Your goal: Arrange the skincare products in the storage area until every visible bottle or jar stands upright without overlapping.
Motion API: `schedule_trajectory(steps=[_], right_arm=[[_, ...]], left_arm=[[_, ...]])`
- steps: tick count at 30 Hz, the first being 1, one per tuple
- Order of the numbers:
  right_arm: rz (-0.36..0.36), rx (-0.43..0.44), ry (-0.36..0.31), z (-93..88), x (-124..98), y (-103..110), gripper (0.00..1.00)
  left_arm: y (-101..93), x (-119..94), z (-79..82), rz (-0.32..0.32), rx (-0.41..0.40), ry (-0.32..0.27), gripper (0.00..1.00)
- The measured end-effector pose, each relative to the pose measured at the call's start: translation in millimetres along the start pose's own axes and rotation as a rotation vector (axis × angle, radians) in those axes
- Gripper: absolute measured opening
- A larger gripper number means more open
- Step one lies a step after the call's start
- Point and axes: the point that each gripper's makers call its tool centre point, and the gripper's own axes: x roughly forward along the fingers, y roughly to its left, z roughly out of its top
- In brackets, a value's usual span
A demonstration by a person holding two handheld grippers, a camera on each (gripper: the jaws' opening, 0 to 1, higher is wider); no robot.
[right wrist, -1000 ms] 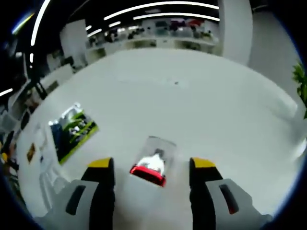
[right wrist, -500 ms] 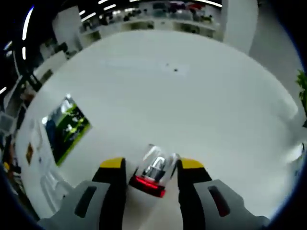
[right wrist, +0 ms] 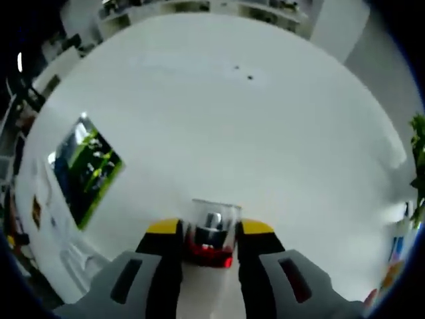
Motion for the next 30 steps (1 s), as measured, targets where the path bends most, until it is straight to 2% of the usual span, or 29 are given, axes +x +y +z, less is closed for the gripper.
schedule_trajectory(steps=[6, 11, 17, 23, 27, 30], right_arm=[[-0.01, -0.017, -0.012, -3.2, -3.7, 7.8, 0.27], [-0.008, -0.039, -0.048, 2.5, -11.6, 5.7, 0.27], [-0.025, -0.054, -0.148, 17.4, -31.3, -1.1, 0.27], [-0.021, -0.035, -0.283, 32.6, -51.6, -5.3, 0.26], [0.009, -0.02, -0.383, 50.0, -69.8, 3.8, 0.26], [0.029, 0.0, -0.452, 53.1, -79.7, 11.0, 0.26]], left_arm=[[1.0, -1.3, 1.4, 0.003, -0.001, -0.006, 0.99], [1.1, -1.0, 1.9, 0.008, 0.002, -0.004, 0.99], [-0.9, 1.2, 0.4, 0.003, 0.003, -0.001, 0.99], [-5.9, 4.3, 0.5, -0.015, 0.004, 0.0, 0.99], [-6.7, 3.9, 1.8, -0.019, 0.008, -0.003, 0.99], [-5.7, 3.9, 2.3, -0.013, 0.013, -0.003, 0.99]])
